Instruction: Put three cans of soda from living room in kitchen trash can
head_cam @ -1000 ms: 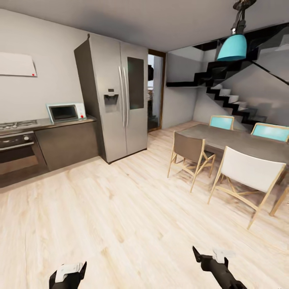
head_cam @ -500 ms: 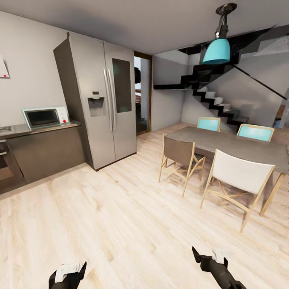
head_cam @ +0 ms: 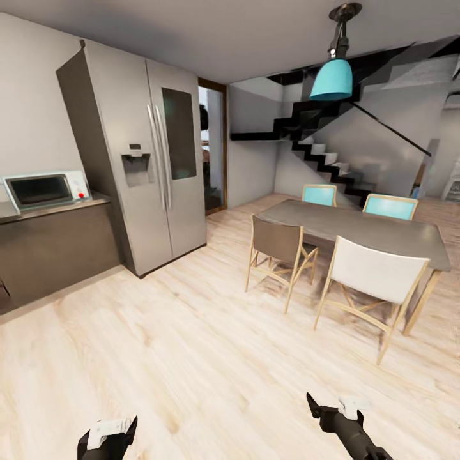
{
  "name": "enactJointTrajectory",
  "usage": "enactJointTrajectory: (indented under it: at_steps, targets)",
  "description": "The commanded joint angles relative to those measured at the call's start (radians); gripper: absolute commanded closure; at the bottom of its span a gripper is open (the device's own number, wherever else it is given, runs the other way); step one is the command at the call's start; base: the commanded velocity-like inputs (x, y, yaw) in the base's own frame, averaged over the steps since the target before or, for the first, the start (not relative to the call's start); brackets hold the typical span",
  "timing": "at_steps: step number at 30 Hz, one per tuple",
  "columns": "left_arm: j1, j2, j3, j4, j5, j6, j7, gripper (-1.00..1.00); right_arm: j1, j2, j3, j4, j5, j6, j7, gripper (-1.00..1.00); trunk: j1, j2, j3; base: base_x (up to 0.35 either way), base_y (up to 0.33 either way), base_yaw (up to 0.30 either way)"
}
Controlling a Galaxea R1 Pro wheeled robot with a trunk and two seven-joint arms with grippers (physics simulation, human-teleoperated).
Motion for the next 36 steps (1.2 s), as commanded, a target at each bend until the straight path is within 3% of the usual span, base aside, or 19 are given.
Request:
enactJointTrajectory:
  at_steps: [1, 12, 36]
  targets:
    - [0.0, 0.0, 0.0, 0.0, 0.0, 0.0, 0.0, -1.0, 0.0, 0.0, 0.0, 0.0, 0.0, 0.0, 0.0, -1.0, 0.0, 0.0, -0.001, 0.218, 0.261, -0.215]
    - [0.0, -0.002, 0.0, 0.0, -0.001, -0.001, 0.001, -1.0, 0.0, -0.002, -0.001, 0.0, 0.0, 0.0, 0.0, -1.0, 0.0, 0.0, -0.006, 0.059, 0.038, -0.224]
    - [0.0, -0.002, -0.002, 0.0, -0.003, 0.0, 0.001, -1.0, 0.0, -0.001, 0.003, 0.001, 0.0, 0.0, 0.0, -1.0, 0.0, 0.0, -0.009, 0.001, -0.274, -0.232]
